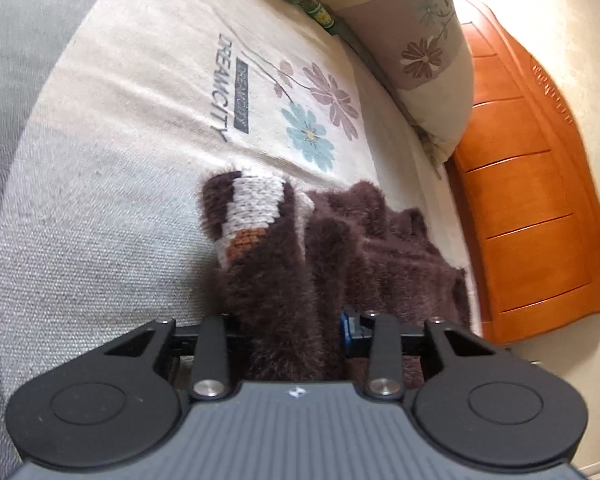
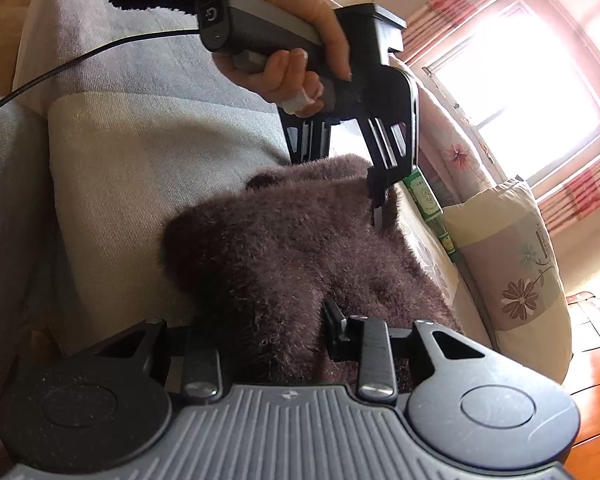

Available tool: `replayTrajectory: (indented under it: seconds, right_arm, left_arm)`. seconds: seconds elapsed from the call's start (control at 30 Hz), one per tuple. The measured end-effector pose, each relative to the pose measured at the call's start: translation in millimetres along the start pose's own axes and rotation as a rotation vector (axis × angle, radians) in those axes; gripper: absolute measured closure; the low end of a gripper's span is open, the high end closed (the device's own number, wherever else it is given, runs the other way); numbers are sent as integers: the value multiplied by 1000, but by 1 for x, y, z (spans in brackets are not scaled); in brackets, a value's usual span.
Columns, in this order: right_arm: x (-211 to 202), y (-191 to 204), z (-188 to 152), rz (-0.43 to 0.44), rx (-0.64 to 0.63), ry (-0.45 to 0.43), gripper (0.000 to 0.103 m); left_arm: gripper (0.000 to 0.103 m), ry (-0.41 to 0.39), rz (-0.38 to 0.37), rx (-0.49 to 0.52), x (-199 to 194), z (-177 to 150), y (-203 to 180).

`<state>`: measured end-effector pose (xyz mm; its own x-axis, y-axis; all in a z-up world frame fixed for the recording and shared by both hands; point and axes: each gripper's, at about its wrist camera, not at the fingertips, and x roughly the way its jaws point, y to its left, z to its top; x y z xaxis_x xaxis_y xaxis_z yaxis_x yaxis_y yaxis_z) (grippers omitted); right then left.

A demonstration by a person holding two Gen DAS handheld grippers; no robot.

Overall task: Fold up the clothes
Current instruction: 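Lift the gripped sweater end upward with both grippers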

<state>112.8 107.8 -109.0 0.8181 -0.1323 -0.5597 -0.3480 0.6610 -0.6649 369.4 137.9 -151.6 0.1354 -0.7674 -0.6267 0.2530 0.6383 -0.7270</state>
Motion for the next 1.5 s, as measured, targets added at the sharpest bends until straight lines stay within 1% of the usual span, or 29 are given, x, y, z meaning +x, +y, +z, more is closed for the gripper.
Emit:
replayTrajectory:
  seconds: [0.13,0.23,0.37,0.47,0.63,0.73,0.9,1.07,1.23,1.37,1.5]
  right_arm:
    - [-8,-6,1,-5,16,-10,78]
    - [-15,-15,1,-8,58,-28,81]
    - [-25,-22,-1,-22,97,-59,82]
    - [-34,-29,-3,-23,130,-82,82]
    - [-50,-40,-9,-13,212,-116,83]
    - [-60,-52,-14,-12,263,-146,83]
    - [-74,-76,-25,-17,344,-195,83]
    - [-91,-98,-41,-40,411,-234,83]
    - [-108,-124,-65,-67,501,-256,83]
    - [-118,-147,-91,-82,589,-252,84]
    - [-121,-165,-117,-96,660,-230,84]
  left_arm:
    - [72,-1,90,29,-5,1,-19]
    - [73,-15,140,62,-11,0,-34]
    - [73,-33,174,104,-26,-1,-54]
    - [73,-37,219,137,-31,0,-75]
    - [74,-54,276,199,-35,-1,-117]
    - [74,-59,328,240,-35,-1,-145]
    - [74,-82,365,302,-33,-3,-191]
    - [74,-83,406,364,-21,-9,-241]
    - [73,-75,422,430,1,-16,-294]
    - [73,-55,432,474,30,-22,-328]
    - [73,-26,431,509,65,-29,-352]
